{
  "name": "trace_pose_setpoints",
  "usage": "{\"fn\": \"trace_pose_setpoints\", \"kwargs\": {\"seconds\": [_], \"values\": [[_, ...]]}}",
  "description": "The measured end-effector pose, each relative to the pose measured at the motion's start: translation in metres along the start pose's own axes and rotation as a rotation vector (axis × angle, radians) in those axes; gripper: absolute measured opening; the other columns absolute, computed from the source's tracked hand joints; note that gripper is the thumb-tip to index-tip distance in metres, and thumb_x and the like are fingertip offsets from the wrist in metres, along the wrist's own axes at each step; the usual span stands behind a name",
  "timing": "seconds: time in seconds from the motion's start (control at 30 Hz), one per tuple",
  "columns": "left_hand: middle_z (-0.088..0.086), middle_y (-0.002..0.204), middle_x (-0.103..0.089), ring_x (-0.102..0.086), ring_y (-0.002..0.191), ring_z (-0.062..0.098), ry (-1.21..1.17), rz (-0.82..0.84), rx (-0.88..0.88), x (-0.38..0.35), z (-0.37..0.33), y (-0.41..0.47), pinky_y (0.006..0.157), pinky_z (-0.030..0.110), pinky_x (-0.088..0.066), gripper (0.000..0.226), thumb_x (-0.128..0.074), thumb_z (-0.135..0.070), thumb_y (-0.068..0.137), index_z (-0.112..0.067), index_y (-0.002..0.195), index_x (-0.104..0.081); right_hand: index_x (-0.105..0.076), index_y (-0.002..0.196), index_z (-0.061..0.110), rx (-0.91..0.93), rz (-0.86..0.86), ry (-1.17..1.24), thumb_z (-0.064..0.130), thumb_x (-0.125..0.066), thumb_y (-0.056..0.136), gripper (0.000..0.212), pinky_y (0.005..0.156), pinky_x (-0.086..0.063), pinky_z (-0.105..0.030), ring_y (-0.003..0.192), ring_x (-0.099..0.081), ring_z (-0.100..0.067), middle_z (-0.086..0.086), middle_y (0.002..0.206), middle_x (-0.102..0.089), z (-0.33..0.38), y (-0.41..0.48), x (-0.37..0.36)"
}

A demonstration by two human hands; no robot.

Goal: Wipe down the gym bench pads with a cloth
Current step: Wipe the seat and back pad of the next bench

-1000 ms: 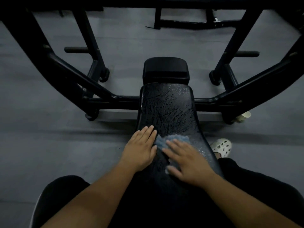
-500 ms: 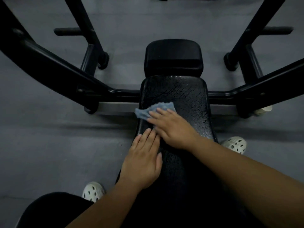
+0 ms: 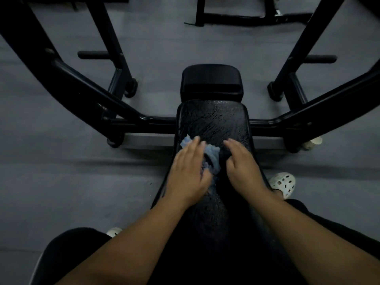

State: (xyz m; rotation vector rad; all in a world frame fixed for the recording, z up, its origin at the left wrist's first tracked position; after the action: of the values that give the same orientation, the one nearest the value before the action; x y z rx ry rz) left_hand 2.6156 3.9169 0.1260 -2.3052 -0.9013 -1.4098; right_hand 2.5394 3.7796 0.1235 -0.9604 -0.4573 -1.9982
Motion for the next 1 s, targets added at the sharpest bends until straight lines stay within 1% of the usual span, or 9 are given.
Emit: {"fn": "trace_pose_setpoints", "kwargs": {"seconds": [0.1,0.23,0.4,0.53,0.57,0.73,0.83,0.9,1.0], "values": [[-0.001,0.168,-0.006,0.001,0.154,0.018,0.216,0.194,-0.09,-0.035,-0.02,0.014,0.125,0.04,-0.001,0.07,-0.025,-0.056,0.1,-0.022,0.16,-0.012,-0.045,0.146,0.009,0.102,0.083,-0.389,0.038,-0.026,0.094,0.063,0.117,-0.03,-0.047,0.144,-0.033,-0.034,-0.015,0.156,-0.037,-0.026,-0.028,-0.025],[0.005,0.165,-0.022,-0.018,0.152,0.028,0.331,0.183,-0.099,-0.036,0.004,-0.02,0.124,0.044,-0.012,0.069,-0.03,-0.056,0.1,-0.017,0.157,-0.028,-0.047,0.146,0.012,0.109,0.045,-0.45,0.04,-0.027,0.098,0.06,0.117,-0.029,-0.047,0.145,-0.031,-0.03,-0.012,0.156,-0.038,-0.03,-0.031,-0.026],[0.007,0.163,-0.028,-0.027,0.149,0.029,0.346,0.255,-0.391,-0.028,0.028,-0.05,0.12,0.047,-0.021,0.065,-0.036,-0.051,0.098,-0.018,0.154,-0.035,-0.045,0.147,0.013,0.097,0.025,-0.474,0.036,-0.028,0.096,0.058,0.12,-0.023,-0.044,0.148,-0.026,-0.026,-0.01,0.158,-0.035,-0.024,-0.032,-0.028],[0.007,0.164,-0.023,-0.018,0.151,0.033,0.358,0.099,0.044,-0.025,0.034,0.048,0.123,0.05,-0.012,0.069,-0.026,-0.052,0.096,-0.017,0.156,-0.031,-0.044,0.148,0.013,0.105,0.019,-0.478,0.034,-0.028,0.096,0.059,0.12,-0.023,-0.045,0.148,-0.025,-0.027,-0.011,0.158,-0.034,-0.026,-0.03,-0.029],[0.008,0.165,-0.021,-0.016,0.152,0.034,0.34,0.101,0.054,-0.034,0.023,0.047,0.123,0.05,-0.01,0.07,-0.026,-0.051,0.096,-0.016,0.156,-0.029,-0.044,0.148,0.013,0.106,0.025,-0.47,0.034,-0.028,0.095,0.059,0.12,-0.023,-0.045,0.148,-0.025,-0.027,-0.011,0.159,-0.033,-0.027,-0.03,-0.03],[0.004,0.165,-0.021,-0.022,0.151,0.027,0.313,0.294,-0.428,-0.027,0.025,-0.042,0.123,0.045,-0.016,0.066,-0.035,-0.051,0.098,-0.019,0.156,-0.031,-0.047,0.146,0.013,0.098,0.018,-0.428,0.032,-0.029,0.093,0.059,0.121,-0.021,-0.044,0.148,-0.026,-0.026,-0.01,0.158,-0.035,-0.024,-0.031,-0.025],[0.007,0.163,-0.026,-0.026,0.149,0.032,0.376,0.169,-0.183,-0.019,0.064,-0.003,0.12,0.049,-0.024,0.068,-0.032,-0.053,0.097,-0.016,0.154,-0.036,-0.047,0.146,0.013,0.087,0.01,-0.433,0.032,-0.029,0.093,0.058,0.121,-0.02,-0.043,0.148,-0.026,-0.026,-0.01,0.157,-0.036,-0.024,-0.029,-0.026],[0.011,0.165,-0.02,-0.016,0.152,0.035,0.367,0.154,-0.001,-0.031,0.04,0.014,0.124,0.05,-0.013,0.073,-0.025,-0.052,0.095,-0.012,0.156,-0.03,-0.048,0.145,0.013,0.085,0.015,-0.416,0.031,-0.029,0.092,0.059,0.12,-0.021,-0.044,0.147,-0.028,-0.027,-0.011,0.156,-0.037,-0.025,-0.03,-0.027],[0.008,0.166,-0.001,-0.001,0.154,0.029,0.282,0.241,-0.144,-0.058,-0.024,-0.021,0.124,0.045,0.004,0.073,-0.018,-0.049,0.096,-0.012,0.159,-0.017,-0.05,0.144,0.011,0.09,0.05,-0.345,0.033,-0.027,0.09,0.063,0.12,-0.023,-0.044,0.147,-0.029,-0.027,-0.01,0.157,-0.037,-0.029,-0.031,-0.027]]}}
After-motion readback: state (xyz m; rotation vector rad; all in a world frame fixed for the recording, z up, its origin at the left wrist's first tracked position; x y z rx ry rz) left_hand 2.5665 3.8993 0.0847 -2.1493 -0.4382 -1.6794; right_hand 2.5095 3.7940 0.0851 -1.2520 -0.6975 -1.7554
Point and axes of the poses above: each hand's wrist, its own y-axis towards the middle knuckle, its own x-axis out of the back of the hand, z = x × y, the point moved 7 cm from there along y, towards the middle knuckle
